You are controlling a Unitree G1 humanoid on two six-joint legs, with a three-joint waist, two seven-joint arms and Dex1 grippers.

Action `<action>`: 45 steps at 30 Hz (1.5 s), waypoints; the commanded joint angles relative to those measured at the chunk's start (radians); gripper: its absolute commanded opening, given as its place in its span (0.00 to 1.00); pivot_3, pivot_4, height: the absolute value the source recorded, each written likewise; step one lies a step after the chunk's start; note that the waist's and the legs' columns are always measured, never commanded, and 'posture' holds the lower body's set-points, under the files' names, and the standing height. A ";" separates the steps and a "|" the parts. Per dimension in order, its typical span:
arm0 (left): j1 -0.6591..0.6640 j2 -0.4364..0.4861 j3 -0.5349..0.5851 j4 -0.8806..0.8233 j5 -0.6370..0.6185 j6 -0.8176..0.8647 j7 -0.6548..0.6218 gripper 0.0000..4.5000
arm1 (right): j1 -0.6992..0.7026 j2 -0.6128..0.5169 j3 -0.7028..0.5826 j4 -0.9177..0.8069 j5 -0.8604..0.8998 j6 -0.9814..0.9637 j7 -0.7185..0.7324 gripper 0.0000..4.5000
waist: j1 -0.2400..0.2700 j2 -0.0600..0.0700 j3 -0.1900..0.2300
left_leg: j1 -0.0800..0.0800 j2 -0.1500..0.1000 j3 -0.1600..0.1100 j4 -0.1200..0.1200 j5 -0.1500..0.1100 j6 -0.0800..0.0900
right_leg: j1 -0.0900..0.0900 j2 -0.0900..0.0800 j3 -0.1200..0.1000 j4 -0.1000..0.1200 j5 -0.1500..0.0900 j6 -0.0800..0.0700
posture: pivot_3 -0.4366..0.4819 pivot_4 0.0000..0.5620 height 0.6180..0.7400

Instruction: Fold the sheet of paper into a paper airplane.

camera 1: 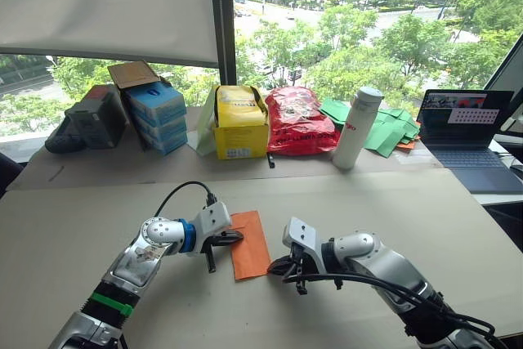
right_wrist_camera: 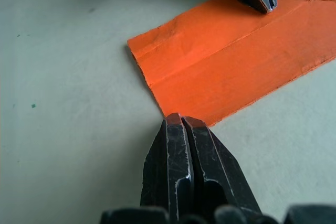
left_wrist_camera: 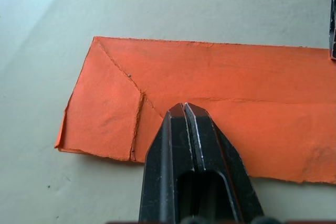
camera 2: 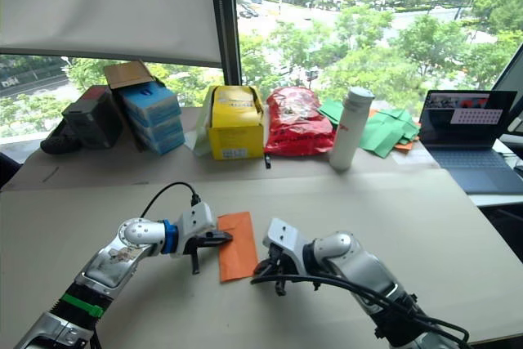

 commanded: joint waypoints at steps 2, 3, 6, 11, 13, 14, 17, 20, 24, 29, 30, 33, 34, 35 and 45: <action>0.014 -0.001 0.055 0.011 -0.021 0.041 0.023 0.00 | 0.018 0.044 -0.097 -0.035 0.096 -0.004 -0.013 0.01 | 0.000 -0.001 0.001 | -0.001 0.000 0.000 0.000 0.000 0.000 | 0.000 0.000 0.000 0.000 0.000 0.000 | 0.48 0.27 1.00; 0.018 0.002 0.101 -0.020 -0.063 0.062 0.022 0.00 | 0.021 0.059 -0.152 -0.065 0.143 -0.003 -0.016 0.01 | -0.001 -0.001 0.002 | -0.003 0.000 0.000 0.000 0.000 0.000 | -0.002 0.000 0.000 0.000 0.000 0.000 | 0.48 0.27 1.00; 0.042 0.027 0.187 -0.096 -0.147 0.131 0.006 0.00 | 0.037 0.059 -0.230 -0.132 0.215 0.000 -0.014 0.01 | -0.004 -0.001 0.005 | -0.013 0.000 0.000 0.001 0.001 -0.001 | -0.012 0.000 0.000 0.002 0.000 0.000 | 0.48 0.27 1.00; 0.132 0.111 0.230 -0.181 -0.192 0.182 -0.045 0.00 | 0.058 0.050 -0.312 -0.191 0.293 0.025 -0.048 0.01 | -0.001 -0.001 0.006 | -0.018 0.000 0.000 0.001 0.004 -0.007 | -0.015 0.001 -0.004 0.001 0.000 0.000 | 0.48 0.27 1.00; 0.167 0.126 0.219 -0.199 -0.193 0.182 -0.056 0.00 | 0.067 0.036 -0.312 -0.190 0.288 0.020 -0.061 0.01 | -0.001 -0.001 0.006 | -0.019 0.000 0.000 0.001 0.004 -0.006 | -0.015 0.001 -0.006 0.000 0.000 0.000 | 0.48 0.27 1.00; 0.174 0.125 0.214 -0.200 -0.190 0.179 -0.053 0.00 | 0.070 0.030 -0.310 -0.189 0.287 0.017 -0.066 0.01 | 0.000 -0.001 0.006 | -0.019 -0.001 0.000 0.001 0.003 -0.005 | -0.015 0.000 -0.006 0.000 0.000 0.001 | 0.48 0.27 1.00; 0.166 0.101 0.185 -0.194 -0.170 0.170 -0.038 0.00 | 0.087 0.013 -0.299 -0.171 0.270 0.003 -0.084 0.01 | 0.012 -0.001 0.007 | -0.022 -0.001 0.000 0.005 0.003 -0.005 | -0.015 0.001 -0.012 -0.001 0.001 0.001 | 0.48 0.27 1.00; 0.130 0.060 0.165 -0.182 -0.175 0.172 -0.023 0.00 | 0.094 0.008 -0.294 -0.168 0.272 0.001 -0.096 0.01 | 0.016 -0.001 0.007 | -0.022 -0.001 0.000 0.007 0.003 -0.003 | -0.014 0.003 -0.014 0.000 0.001 0.002 | 0.48 0.27 1.00; 0.065 0.003 0.108 -0.141 -0.163 0.156 -0.034 0.00 | 0.102 0.008 -0.287 -0.182 0.275 0.008 -0.116 0.01 | 0.015 -0.002 0.007 | -0.022 -0.001 0.000 0.010 0.001 0.003 | -0.013 0.007 -0.015 0.003 0.001 0.002 | 0.48 0.27 1.00; -0.005 -0.046 0.057 -0.077 -0.138 0.120 -0.040 0.00 | 0.075 0.028 -0.288 -0.193 0.298 0.018 -0.141 0.01 | 0.011 -0.002 0.007 | -0.021 -0.001 0.000 0.011 0.001 0.002 | -0.013 0.013 -0.012 0.003 0.001 0.003 | 0.48 0.27 1.00; -0.032 -0.067 0.046 -0.058 -0.133 0.112 -0.037 0.00 | 0.052 0.044 -0.293 -0.191 0.309 0.025 -0.153 0.01 | 0.011 -0.002 0.007 | -0.021 -0.001 0.000 0.011 0.001 0.001 | -0.013 0.014 -0.012 0.003 0.001 0.003 | 0.48 0.27 1.00; -0.081 -0.109 0.026 -0.023 -0.123 0.098 -0.038 0.00 | -0.007 0.091 -0.309 -0.177 0.332 0.041 -0.185 0.01 | 0.012 -0.002 0.007 | -0.022 -0.001 0.000 0.012 0.002 0.001 | -0.014 0.015 -0.012 0.003 0.002 0.003 | 0.48 0.27 1.00; -0.089 -0.118 0.023 -0.014 -0.120 0.093 -0.042 0.00 | -0.025 0.108 -0.310 -0.166 0.335 0.043 -0.196 0.01 | 0.012 -0.002 0.007 | -0.022 -0.001 0.000 0.012 0.002 0.000 | -0.013 0.015 -0.012 0.004 0.002 0.003 | 0.48 0.27 1.00; -0.095 -0.123 0.020 -0.006 -0.118 0.089 -0.043 0.00 | -0.041 0.121 -0.306 -0.150 0.332 0.042 -0.205 0.01 | 0.011 -0.002 0.007 | -0.022 -0.001 0.000 0.012 0.002 0.000 | -0.013 0.015 -0.012 0.004 0.002 0.003 | 0.48 0.27 1.00; -0.095 -0.138 0.013 -0.007 -0.101 0.082 -0.044 0.00 | -0.137 0.114 -0.157 0.080 0.122 0.008 -0.283 0.01 | 0.012 -0.002 0.007 | -0.023 -0.001 0.001 0.013 0.005 -0.005 | -0.013 0.016 -0.011 0.005 0.002 0.003 | 0.48 0.27 1.00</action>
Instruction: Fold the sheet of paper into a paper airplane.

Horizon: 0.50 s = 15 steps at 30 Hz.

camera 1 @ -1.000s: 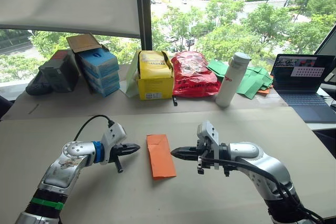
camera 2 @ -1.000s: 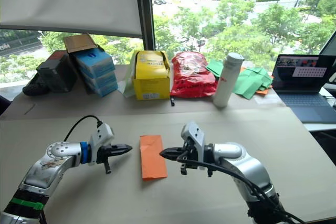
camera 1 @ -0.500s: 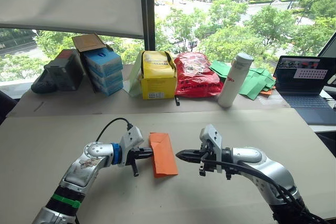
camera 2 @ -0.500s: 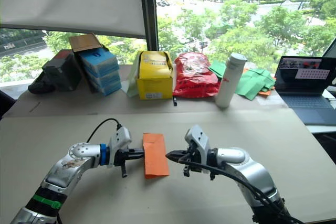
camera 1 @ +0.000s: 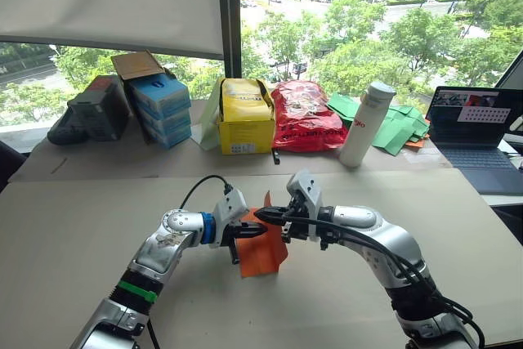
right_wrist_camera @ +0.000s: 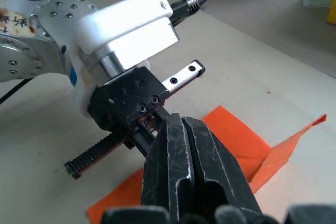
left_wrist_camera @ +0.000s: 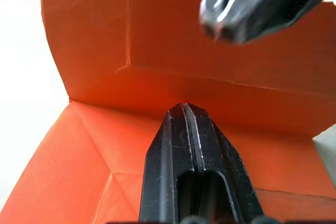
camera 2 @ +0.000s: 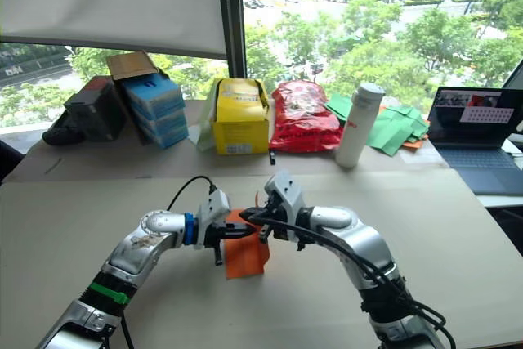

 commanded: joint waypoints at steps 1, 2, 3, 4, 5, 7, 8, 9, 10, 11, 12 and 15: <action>0.002 0.011 0.007 -0.038 0.002 -0.011 -0.003 0.00 | -0.009 -0.046 0.047 0.041 -0.082 -0.016 -0.011 0.01 | 0.000 0.000 0.000 | 0.000 0.000 0.000 0.001 0.000 0.000 | 0.000 0.000 0.000 0.000 0.000 0.000 | 0.48 0.27 1.00; 0.014 0.023 0.006 -0.044 0.009 -0.013 -0.005 0.00 | -0.004 -0.061 0.066 0.057 -0.104 -0.015 -0.012 0.01 | -0.001 0.000 0.000 | -0.001 0.000 0.000 0.003 0.000 0.001 | 0.000 0.000 0.000 0.000 0.000 0.000 | 0.48 0.27 1.00; 0.028 0.037 0.005 -0.051 0.015 -0.013 -0.006 0.00 | 0.002 -0.069 0.076 0.070 -0.118 -0.011 -0.014 0.01 | -0.002 0.000 0.000 | -0.001 0.000 0.000 0.004 0.000 0.001 | 0.000 0.000 0.000 0.000 0.000 0.000 | 0.48 0.27 1.00; 0.055 0.062 0.004 -0.052 0.031 -0.016 -0.003 0.00 | 0.018 -0.085 0.090 0.085 -0.137 -0.004 -0.017 0.01 | -0.003 0.000 0.000 | -0.001 0.000 0.000 0.004 -0.001 0.001 | 0.000 0.000 0.001 0.000 0.000 0.001 | 0.48 0.27 1.00; 0.073 0.080 0.004 -0.053 0.042 -0.017 0.000 0.00 | 0.030 -0.095 0.098 0.095 -0.150 0.001 -0.018 0.01 | -0.005 0.000 0.000 | -0.001 0.000 0.000 0.004 -0.001 0.001 | 0.000 0.000 0.001 0.000 0.000 0.001 | 0.48 0.27 1.00; 0.100 0.108 -0.006 -0.044 0.072 -0.035 0.007 0.00 | 0.052 -0.113 0.110 0.101 -0.173 -0.001 -0.019 0.01 | -0.008 0.000 0.000 | -0.001 0.001 0.000 0.003 -0.001 0.001 | 0.000 0.000 0.001 0.000 0.000 0.001 | 0.48 0.27 1.00; 0.110 0.118 -0.011 -0.041 0.082 -0.042 0.010 0.00 | 0.064 -0.117 0.108 0.098 -0.175 0.005 -0.022 0.01 | -0.008 0.000 0.000 | 0.001 0.001 0.000 0.003 -0.001 0.001 | 0.001 0.000 0.001 0.000 0.000 0.001 | 0.48 0.27 1.00; 0.118 0.123 -0.014 -0.040 0.088 -0.047 0.012 0.00 | 0.073 -0.118 0.105 0.096 -0.177 0.009 -0.024 0.01 | -0.008 0.000 0.000 | 0.003 0.001 0.000 0.003 -0.001 0.001 | 0.004 0.000 0.001 -0.001 0.000 0.001 | 0.48 0.27 1.00; 0.124 0.125 -0.014 -0.037 0.090 -0.049 0.015 0.00 | 0.084 -0.123 0.103 0.092 -0.180 0.012 -0.025 0.01 | -0.007 0.000 0.000 | 0.007 0.001 -0.001 0.003 -0.003 0.005 | 0.008 0.000 0.000 -0.002 0.000 0.001 | 0.48 0.27 1.00; 0.129 0.124 -0.016 -0.031 0.096 -0.053 0.021 0.00 | 0.096 -0.125 0.102 0.089 -0.183 0.015 -0.028 0.01 | -0.005 0.000 0.000 | 0.012 0.002 -0.001 0.003 -0.005 0.009 | 0.013 -0.001 0.000 -0.002 0.000 0.001 | 0.48 0.27 1.00; 0.132 0.123 -0.017 -0.027 0.100 -0.057 0.026 0.00 | 0.103 -0.126 0.102 0.087 -0.185 0.016 -0.030 0.01 | -0.004 0.000 -0.001 | 0.015 0.002 -0.002 0.003 -0.007 0.010 | 0.015 -0.002 0.000 -0.003 -0.001 0.001 | 0.48 0.27 1.00; 0.132 0.115 -0.016 -0.020 0.102 -0.060 0.039 0.00 | 0.114 -0.118 0.095 0.082 -0.186 0.010 -0.036 0.01 | -0.003 0.000 -0.001 | 0.016 0.001 -0.002 0.003 -0.007 0.011 | 0.016 -0.005 0.001 -0.002 0.000 0.001 | 0.48 0.27 1.00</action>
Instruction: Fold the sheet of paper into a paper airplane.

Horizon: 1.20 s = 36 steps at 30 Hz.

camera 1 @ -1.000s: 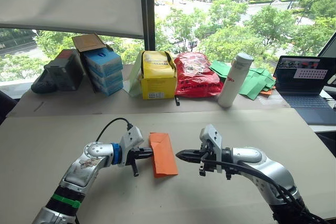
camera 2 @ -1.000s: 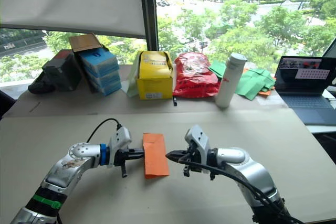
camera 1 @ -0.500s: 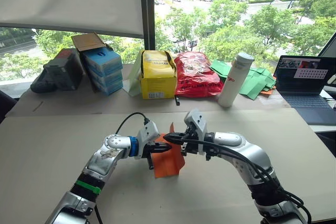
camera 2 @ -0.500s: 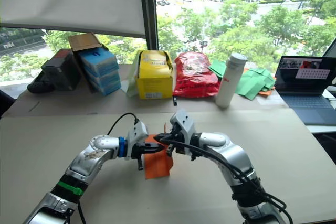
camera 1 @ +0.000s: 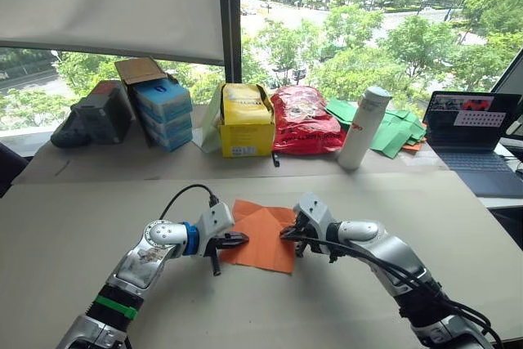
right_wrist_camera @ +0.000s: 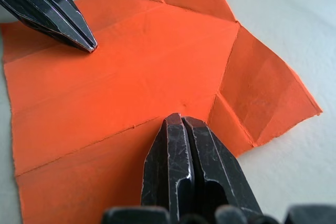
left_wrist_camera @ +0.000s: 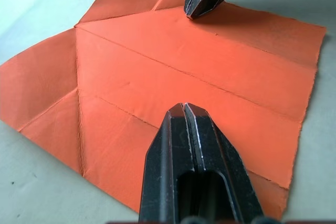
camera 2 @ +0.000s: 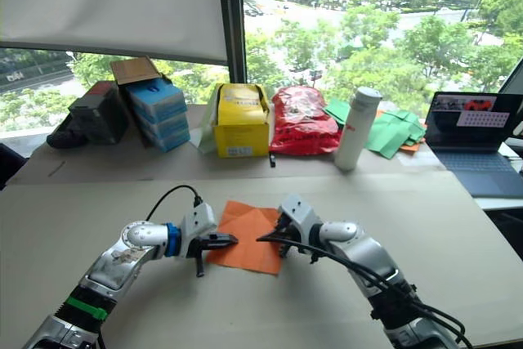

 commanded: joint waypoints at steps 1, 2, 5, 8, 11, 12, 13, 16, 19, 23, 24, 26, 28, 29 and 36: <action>0.018 0.002 -0.019 0.032 0.037 0.014 0.018 0.00 | 0.035 -0.004 0.009 0.018 -0.021 0.019 -0.006 0.01 | 0.000 0.000 -0.001 | 0.000 0.000 0.000 0.000 0.000 0.000 | 0.000 -0.001 0.000 0.000 0.000 0.000 | 0.48 0.27 1.00; 0.016 -0.003 -0.016 0.035 0.035 0.015 0.023 0.00 | 0.036 0.000 0.007 0.015 -0.020 0.017 -0.009 0.01 | 0.000 0.000 -0.001 | 0.000 0.000 0.000 0.000 0.000 0.000 | 0.000 -0.001 0.000 0.001 0.000 0.000 | 0.48 0.27 1.00; 0.007 -0.011 -0.013 0.047 0.034 0.016 0.029 0.00 | 0.034 0.026 -0.007 0.007 -0.013 0.014 -0.029 0.01 | 0.001 0.000 -0.002 | 0.000 0.000 0.000 0.000 0.001 -0.001 | 0.000 -0.005 -0.001 0.001 0.000 0.000 | 0.48 0.27 1.00; 0.000 -0.016 -0.004 0.037 0.021 0.030 0.030 0.00 | 0.032 0.060 -0.051 -0.022 0.009 0.026 -0.057 0.01 | 0.000 0.000 -0.002 | 0.000 0.000 0.000 0.000 0.001 -0.001 | 0.000 -0.005 -0.001 0.002 0.000 0.000 | 0.48 0.27 1.00; 0.015 -0.017 -0.008 0.017 0.015 0.035 0.025 0.00 | 0.050 0.089 -0.101 -0.059 0.017 0.032 -0.105 0.13 | 0.000 0.000 -0.002 | -0.002 -0.001 0.000 0.000 0.001 -0.002 | -0.002 -0.005 -0.001 0.002 0.000 0.000 | 0.48 0.27 1.00; 0.022 -0.019 -0.014 0.010 0.021 0.035 0.029 0.00 | 0.061 0.100 -0.125 -0.072 0.019 0.032 -0.127 0.19 | 0.000 0.000 -0.002 | -0.002 -0.001 0.000 0.000 0.001 -0.002 | -0.002 -0.005 -0.001 0.002 0.000 0.000 | 0.48 0.27 1.00; 0.026 -0.023 -0.013 0.001 0.020 0.041 0.035 0.00 | 0.066 0.106 -0.142 -0.084 0.018 0.035 -0.143 0.28 | 0.001 0.000 -0.002 | -0.003 -0.001 0.000 0.000 0.001 -0.002 | -0.003 -0.004 -0.001 0.002 0.000 0.000 | 0.48 0.27 1.00; 0.028 -0.040 -0.009 -0.013 0.012 0.061 0.055 0.00 | 0.079 0.126 -0.191 -0.114 0.012 0.049 -0.205 0.50 | 0.002 0.000 -0.002 | -0.003 -0.002 0.001 0.000 0.002 -0.003 | -0.003 -0.004 -0.001 0.002 0.000 0.000 | 0.48 0.27 1.00; 0.029 -0.050 -0.020 -0.011 0.023 0.062 0.061 0.00 | 0.084 0.154 -0.229 -0.124 0.025 0.069 -0.248 0.73 | 0.003 0.000 -0.002 | -0.003 -0.002 0.001 0.000 0.002 -0.003 | -0.003 -0.004 -0.002 0.002 0.000 0.000 | 0.48 0.27 1.00; 0.026 -0.051 -0.023 -0.007 0.023 0.061 0.057 0.00 | 0.092 0.184 -0.246 -0.118 0.045 0.123 -0.265 0.96 | 0.003 0.000 -0.002 | -0.003 -0.001 0.001 0.000 0.001 -0.002 | -0.003 -0.003 -0.002 0.002 0.000 0.000 | 0.48 0.27 1.00; 0.025 -0.052 -0.026 -0.005 0.025 0.059 0.056 0.00 | 0.097 0.196 -0.252 -0.116 0.052 0.139 -0.270 0.96 | 0.003 0.000 -0.002 | -0.003 -0.001 0.001 0.000 0.001 -0.002 | -0.003 -0.003 -0.002 0.002 0.000 0.000 | 0.48 0.27 1.00; 0.024 -0.053 -0.026 -0.002 0.025 0.058 0.056 0.00 | 0.110 0.231 -0.278 -0.124 0.087 0.206 -0.284 0.96 | 0.003 0.000 -0.002 | -0.003 -0.001 0.001 0.000 0.001 -0.001 | -0.003 -0.003 -0.001 0.002 0.000 0.000 | 0.48 0.27 1.00; 0.023 -0.052 -0.027 -0.001 0.025 0.058 0.053 0.00 | 0.122 0.244 -0.284 -0.138 0.105 0.248 -0.289 0.96 | 0.002 0.000 -0.002 | -0.003 -0.001 0.001 0.000 0.001 -0.001 | -0.003 -0.003 -0.001 0.002 0.000 0.000 | 0.48 0.27 1.00; 0.023 -0.050 -0.030 -0.001 0.026 0.056 0.050 0.00 | 0.127 0.246 -0.285 -0.147 0.107 0.259 -0.293 0.96 | 0.002 0.000 -0.002 | -0.003 -0.001 0.001 0.000 0.001 -0.001 | -0.002 -0.003 -0.001 0.002 0.000 0.000 | 0.48 0.27 1.00; -0.039 -0.099 -0.024 0.026 -0.003 0.032 0.035 0.00 | 0.132 0.232 -0.275 -0.155 0.090 0.234 -0.307 0.96 | 0.005 0.000 -0.002 | -0.003 -0.002 0.000 0.000 0.000 0.000 | -0.002 -0.002 -0.002 0.002 0.000 0.000 | 0.48 0.27 1.00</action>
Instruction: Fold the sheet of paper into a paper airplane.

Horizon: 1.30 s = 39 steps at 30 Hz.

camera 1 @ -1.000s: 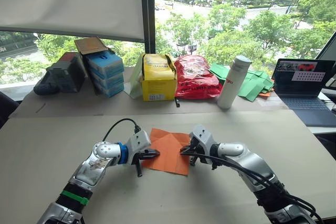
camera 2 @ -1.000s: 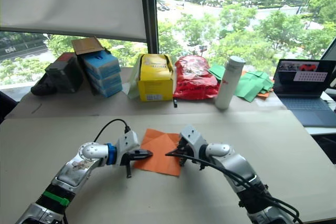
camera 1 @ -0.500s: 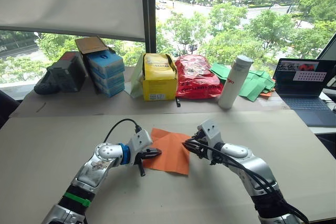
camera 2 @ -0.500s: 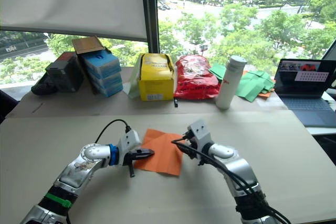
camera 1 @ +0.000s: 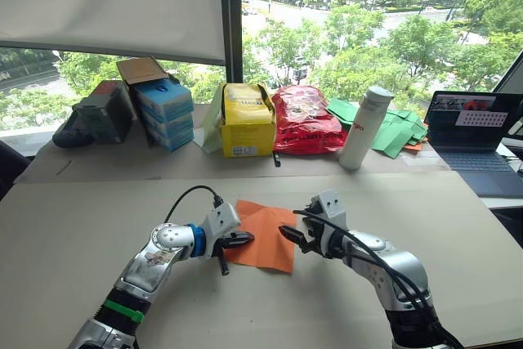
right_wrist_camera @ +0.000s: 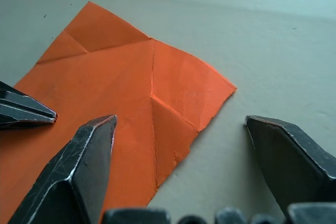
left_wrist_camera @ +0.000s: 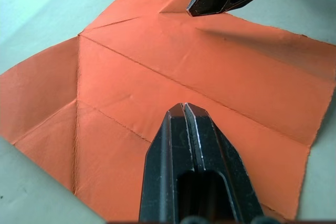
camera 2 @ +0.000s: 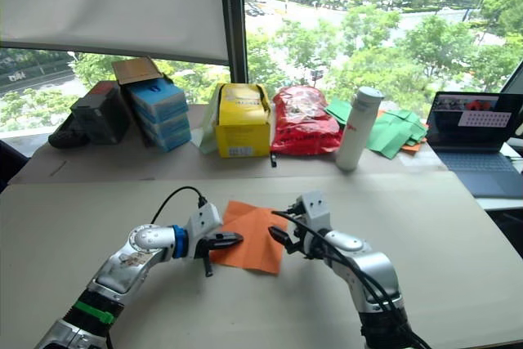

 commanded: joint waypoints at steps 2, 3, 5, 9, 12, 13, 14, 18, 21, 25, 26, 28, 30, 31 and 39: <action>-0.056 -0.052 -0.018 0.049 -0.014 0.007 -0.023 0.00 | 0.003 -0.027 0.011 0.000 -0.010 -0.027 0.001 0.96 | 0.000 0.000 0.000 | 0.000 0.000 0.000 0.000 0.000 0.000 | 0.000 0.001 0.000 0.000 0.000 0.000 | 0.48 0.27 1.00; -0.062 -0.058 -0.028 0.057 -0.006 0.001 -0.029 0.00 | 0.003 -0.033 0.013 0.002 -0.010 -0.030 0.003 0.96 | -0.001 0.000 0.000 | -0.001 0.000 0.000 0.000 0.000 0.000 | 0.000 0.002 0.000 0.000 0.000 0.000 | 0.48 0.27 1.00; -0.063 -0.072 -0.043 0.073 0.003 -0.011 -0.036 0.00 | 0.003 -0.041 0.009 0.004 -0.005 -0.032 0.005 0.96 | -0.003 0.000 0.000 | -0.001 0.000 0.000 0.000 0.001 -0.001 | -0.001 0.004 0.001 0.000 0.000 0.000 | 0.48 0.27 1.00; -0.056 -0.089 -0.066 0.087 0.011 -0.021 -0.049 0.00 | 0.004 -0.047 0.003 0.001 0.001 -0.033 0.005 0.96 | -0.002 0.000 0.000 | -0.001 0.001 0.000 0.000 0.001 -0.001 | -0.001 0.005 0.001 -0.001 0.000 0.000 | 0.48 0.27 1.00; -0.050 -0.087 -0.080 0.099 0.025 -0.028 -0.050 0.00 | 0.002 -0.041 0.013 0.000 0.003 -0.035 0.004 0.96 | -0.001 0.000 0.000 | -0.001 0.000 0.000 0.000 0.000 -0.001 | 0.000 0.005 0.001 -0.001 0.000 0.000 | 0.48 0.27 1.00; -0.049 -0.085 -0.081 0.101 0.027 -0.029 -0.049 0.00 | -0.001 -0.038 0.017 0.001 0.003 -0.039 0.005 0.96 | -0.001 0.000 0.000 | -0.001 0.000 0.000 0.000 0.000 0.000 | 0.000 0.005 0.001 -0.001 0.000 0.000 | 0.48 0.27 1.00; -0.048 -0.083 -0.080 0.101 0.028 -0.028 -0.050 0.00 | -0.005 -0.034 0.019 0.003 0.002 -0.044 0.004 0.96 | -0.001 0.000 0.000 | -0.001 0.001 0.000 0.000 0.000 0.000 | 0.000 0.005 0.001 -0.001 0.000 0.000 | 0.48 0.27 1.00; -0.042 -0.074 -0.075 0.097 0.032 -0.026 -0.053 0.00 | -0.023 -0.013 0.028 0.032 -0.005 -0.063 -0.003 0.96 | -0.003 0.000 0.000 | -0.001 0.001 0.000 0.000 0.000 0.000 | 0.000 0.005 0.002 -0.001 0.000 0.000 | 0.48 0.27 1.00; -0.034 -0.067 -0.073 0.091 0.037 -0.025 -0.050 0.00 | -0.037 0.024 0.015 0.085 -0.001 -0.100 -0.013 0.96 | -0.004 0.000 0.000 | 0.000 0.001 0.000 0.000 0.000 -0.001 | 0.000 0.005 0.002 -0.001 0.000 0.000 | 0.48 0.27 1.00; -0.030 -0.061 -0.072 0.085 0.037 -0.023 -0.047 0.00 | -0.043 0.057 -0.002 0.092 0.024 -0.116 -0.007 0.78 | -0.008 0.000 0.000 | 0.000 0.001 0.000 0.000 0.000 -0.001 | 0.000 0.005 0.002 0.000 0.000 0.000 | 0.48 0.27 1.00; -0.029 -0.060 -0.072 0.082 0.037 -0.022 -0.047 0.00 | -0.044 0.066 -0.006 0.090 0.030 -0.119 -0.006 0.72 | -0.009 0.000 0.000 | 0.000 0.001 0.000 0.000 0.000 -0.001 | 0.000 0.005 0.003 0.000 0.000 0.000 | 0.48 0.27 1.00; -0.025 -0.054 -0.072 0.078 0.040 -0.022 -0.045 0.00 | -0.046 0.092 -0.028 0.088 0.047 -0.120 -0.011 0.54 | -0.011 0.000 0.000 | 0.000 0.001 0.000 0.000 0.001 -0.001 | 0.000 0.005 0.003 0.000 0.000 0.000 | 0.48 0.27 1.00; -0.021 -0.051 -0.071 0.073 0.041 -0.020 -0.042 0.00 | -0.045 0.098 -0.033 0.087 0.046 -0.124 -0.012 0.39 | -0.012 0.000 0.000 | -0.001 0.001 0.000 0.000 0.001 -0.001 | -0.001 0.005 0.003 0.000 0.000 0.000 | 0.48 0.27 1.00; -0.020 -0.050 -0.071 0.070 0.041 -0.019 -0.042 0.00 | -0.045 0.098 -0.034 0.089 0.044 -0.129 -0.013 0.31 | -0.013 0.000 0.000 | -0.001 0.001 0.000 0.000 0.001 -0.001 | -0.001 0.005 0.003 0.000 0.000 0.000 | 0.48 0.27 1.00; -0.012 -0.047 -0.057 0.054 0.031 0.000 -0.032 0.00 | -0.032 0.080 0.002 0.072 0.033 -0.215 0.027 0.01 | -0.014 0.000 0.000 | 0.000 0.001 0.000 0.000 0.001 -0.001 | -0.001 0.005 0.003 0.000 0.000 0.000 | 0.48 0.27 1.00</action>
